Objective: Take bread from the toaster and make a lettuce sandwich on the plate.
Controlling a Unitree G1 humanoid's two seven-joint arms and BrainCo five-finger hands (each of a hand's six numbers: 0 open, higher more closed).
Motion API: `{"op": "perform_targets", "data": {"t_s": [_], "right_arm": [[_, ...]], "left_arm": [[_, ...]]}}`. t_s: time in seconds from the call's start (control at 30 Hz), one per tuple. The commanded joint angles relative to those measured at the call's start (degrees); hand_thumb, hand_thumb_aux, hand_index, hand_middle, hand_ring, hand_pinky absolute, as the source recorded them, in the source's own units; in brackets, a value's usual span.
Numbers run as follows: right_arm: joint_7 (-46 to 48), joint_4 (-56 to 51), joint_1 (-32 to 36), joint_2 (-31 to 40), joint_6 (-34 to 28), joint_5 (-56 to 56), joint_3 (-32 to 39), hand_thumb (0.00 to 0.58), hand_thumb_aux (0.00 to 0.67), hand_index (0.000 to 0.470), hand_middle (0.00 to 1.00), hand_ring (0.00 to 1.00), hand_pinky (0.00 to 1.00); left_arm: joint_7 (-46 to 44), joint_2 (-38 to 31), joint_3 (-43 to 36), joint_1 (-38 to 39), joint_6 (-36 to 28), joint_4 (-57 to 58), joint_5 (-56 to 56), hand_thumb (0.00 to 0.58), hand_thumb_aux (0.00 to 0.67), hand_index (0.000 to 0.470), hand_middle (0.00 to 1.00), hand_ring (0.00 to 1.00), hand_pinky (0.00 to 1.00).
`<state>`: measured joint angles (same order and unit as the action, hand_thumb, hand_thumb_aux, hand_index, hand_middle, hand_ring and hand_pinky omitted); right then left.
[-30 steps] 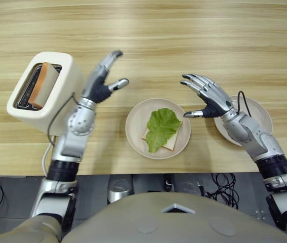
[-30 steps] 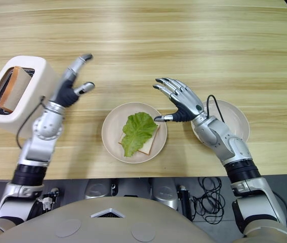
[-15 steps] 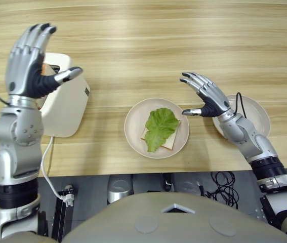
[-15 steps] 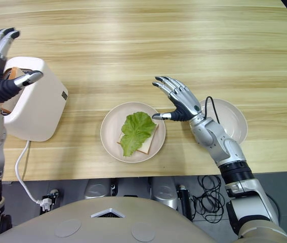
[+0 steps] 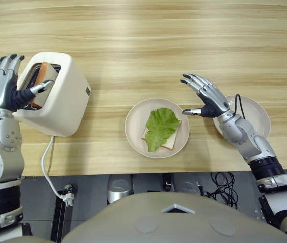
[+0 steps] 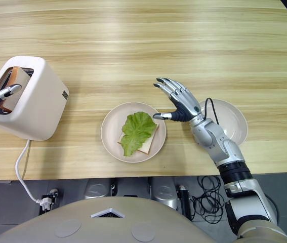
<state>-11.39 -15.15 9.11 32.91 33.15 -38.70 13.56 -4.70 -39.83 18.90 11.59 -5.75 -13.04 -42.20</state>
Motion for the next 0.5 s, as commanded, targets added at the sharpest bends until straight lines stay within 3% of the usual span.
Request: {"op": "perform_targets", "data": {"t_s": [0.03, 0.13, 0.17, 0.2, 0.23, 0.37, 0.4, 0.43, 0.5], "right_arm": [[0.02, -0.68, 0.06, 0.23, 0.25, 0.02, -0.36, 0.0, 0.0, 0.0, 0.0, 0.0, 0.0], [0.1, -0.6, -0.11, 0.37, 0.27, 0.12, -0.44, 0.0, 0.0, 0.0, 0.0, 0.0, 0.0], [0.09, -0.58, -0.14, 0.41, 0.27, 0.15, -0.5, 0.0, 0.0, 0.0, 0.0, 0.0, 0.0], [0.09, -0.57, -0.18, 0.45, 0.29, 0.22, -0.57, 0.0, 0.0, 0.0, 0.0, 0.0, 0.0], [0.09, -0.56, -0.21, 0.46, 0.3, 0.28, -0.61, 0.0, 0.0, 0.0, 0.0, 0.0, 0.0], [0.12, -0.55, -0.42, 0.42, 0.27, 0.41, -0.64, 0.0, 0.0, 0.0, 0.0, 0.0, 0.0], [0.12, -0.54, -0.53, 0.44, 0.27, 0.43, -0.66, 0.0, 0.0, 0.0, 0.0, 0.0, 0.0], [0.11, -0.54, -0.64, 0.47, 0.27, 0.43, -0.67, 0.0, 0.0, 0.0, 0.0, 0.0, 0.0], [0.14, -0.58, -0.81, 0.45, 0.25, 0.37, -0.68, 0.0, 0.0, 0.0, 0.0, 0.0, 0.0]], "left_arm": [[-2.37, -0.47, -2.18, 0.87, -0.41, 1.14, 0.3, 0.0, 0.0, 0.0, 0.0, 0.0, 0.0], [-2.95, -0.54, -2.22, 0.96, -0.73, 0.93, 0.52, 0.0, 0.0, 0.0, 0.0, 0.0, 0.0], [-3.03, -0.47, -2.05, 0.88, -0.73, 0.95, 0.8, 0.462, 0.368, 0.253, 0.0, 0.0, 0.0], [-3.03, -0.39, -1.85, 0.84, -0.74, 0.84, 0.98, 0.462, 0.368, 0.253, 0.0, 0.0, 0.0], [-3.02, -0.35, -1.75, 0.81, -0.73, 0.76, 1.05, 0.58, 0.67, 0.46, 0.0, 0.0, 0.0], [-2.85, -0.15, -1.78, 0.22, -0.7, 0.47, 1.44, 0.579, 0.644, 0.442, 0.0, 0.0, 0.0], [-2.67, -0.11, -1.6, 0.06, -0.87, 0.17, 1.46, 0.564, 0.557, 0.382, 0.0, 0.0, 0.0], [-2.46, -0.08, -1.43, -0.16, -1.1, -0.22, 1.36, 0.557, 0.536, 0.368, 0.0, 0.0, 0.0], [-2.09, -0.05, -1.07, -0.98, -1.52, -1.21, 1.31, 0.569, 0.578, 0.397, 0.0, 0.0, 0.0]]}}
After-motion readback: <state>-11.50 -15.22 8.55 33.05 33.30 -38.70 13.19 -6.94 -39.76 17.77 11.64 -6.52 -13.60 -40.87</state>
